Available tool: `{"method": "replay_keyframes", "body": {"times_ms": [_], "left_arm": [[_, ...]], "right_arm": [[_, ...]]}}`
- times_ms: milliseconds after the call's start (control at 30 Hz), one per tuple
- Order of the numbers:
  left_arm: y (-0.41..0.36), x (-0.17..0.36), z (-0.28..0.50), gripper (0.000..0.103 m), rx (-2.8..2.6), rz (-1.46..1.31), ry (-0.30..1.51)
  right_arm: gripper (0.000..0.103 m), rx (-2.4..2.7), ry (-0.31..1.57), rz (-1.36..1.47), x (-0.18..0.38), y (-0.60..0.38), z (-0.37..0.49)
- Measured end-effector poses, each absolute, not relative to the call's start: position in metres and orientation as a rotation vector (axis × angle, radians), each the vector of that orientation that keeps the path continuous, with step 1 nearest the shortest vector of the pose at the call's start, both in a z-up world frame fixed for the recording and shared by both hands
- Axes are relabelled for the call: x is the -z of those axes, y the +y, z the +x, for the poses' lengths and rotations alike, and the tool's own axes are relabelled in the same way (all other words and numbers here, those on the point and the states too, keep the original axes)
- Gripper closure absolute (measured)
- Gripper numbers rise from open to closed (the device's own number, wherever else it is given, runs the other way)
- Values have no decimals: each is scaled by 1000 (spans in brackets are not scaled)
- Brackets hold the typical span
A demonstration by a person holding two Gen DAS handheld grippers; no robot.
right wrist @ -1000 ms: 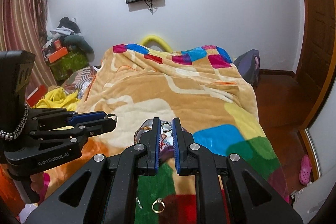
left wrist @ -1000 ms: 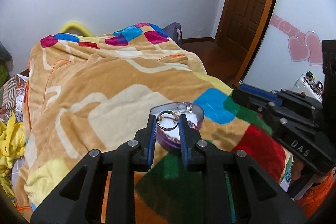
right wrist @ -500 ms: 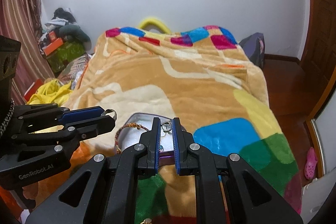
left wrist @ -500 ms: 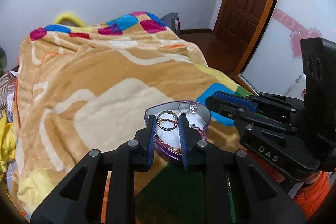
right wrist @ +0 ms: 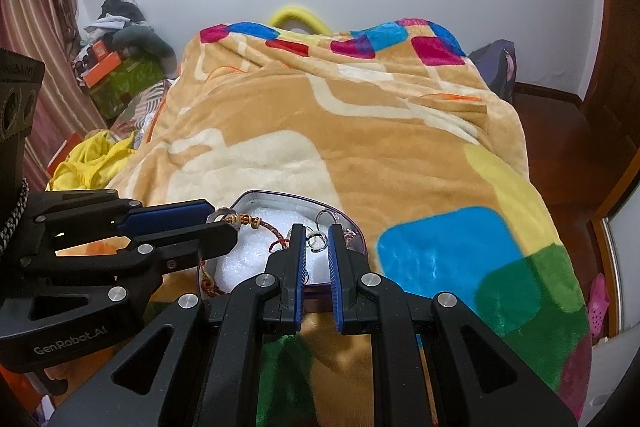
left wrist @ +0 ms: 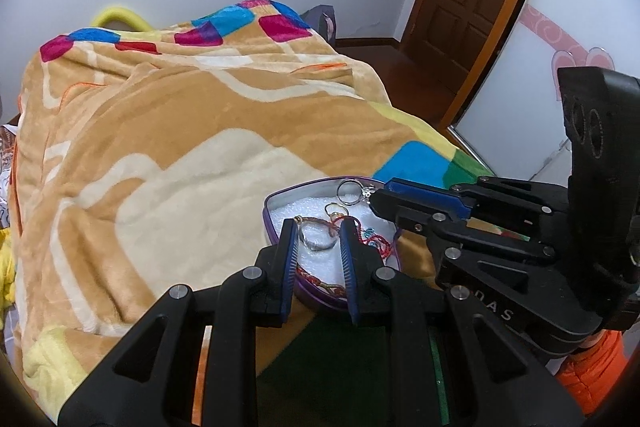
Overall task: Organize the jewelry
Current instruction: 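Lower both silver rings into the purple tin and open both grippers, then grasp the gold ring with the right gripper while the left grasps the silver charm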
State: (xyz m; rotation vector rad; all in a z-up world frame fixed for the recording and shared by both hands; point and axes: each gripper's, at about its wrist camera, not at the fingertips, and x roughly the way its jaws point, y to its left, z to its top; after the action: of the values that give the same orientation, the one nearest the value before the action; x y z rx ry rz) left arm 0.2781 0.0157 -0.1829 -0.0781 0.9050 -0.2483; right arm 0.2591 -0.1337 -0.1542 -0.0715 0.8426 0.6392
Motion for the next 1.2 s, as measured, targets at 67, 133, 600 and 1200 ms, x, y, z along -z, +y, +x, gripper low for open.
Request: {"method": "replay_keyframes", "body": {"times_ms": [67, 133, 600, 1200], "left_arm": [[16, 182, 278, 83, 250, -78, 906], [15, 182, 278, 83, 251, -79, 907], [26, 157, 260, 82, 217, -105, 863], [27, 131, 209, 68, 189, -89, 824]], "right_arm": [[93, -641, 853, -72, 155, -133, 260], [93, -647, 873, -67, 156, -133, 261], [84, -624, 846, -78, 134, -138, 248], [82, -594, 776, -93, 104, -157, 198]]}}
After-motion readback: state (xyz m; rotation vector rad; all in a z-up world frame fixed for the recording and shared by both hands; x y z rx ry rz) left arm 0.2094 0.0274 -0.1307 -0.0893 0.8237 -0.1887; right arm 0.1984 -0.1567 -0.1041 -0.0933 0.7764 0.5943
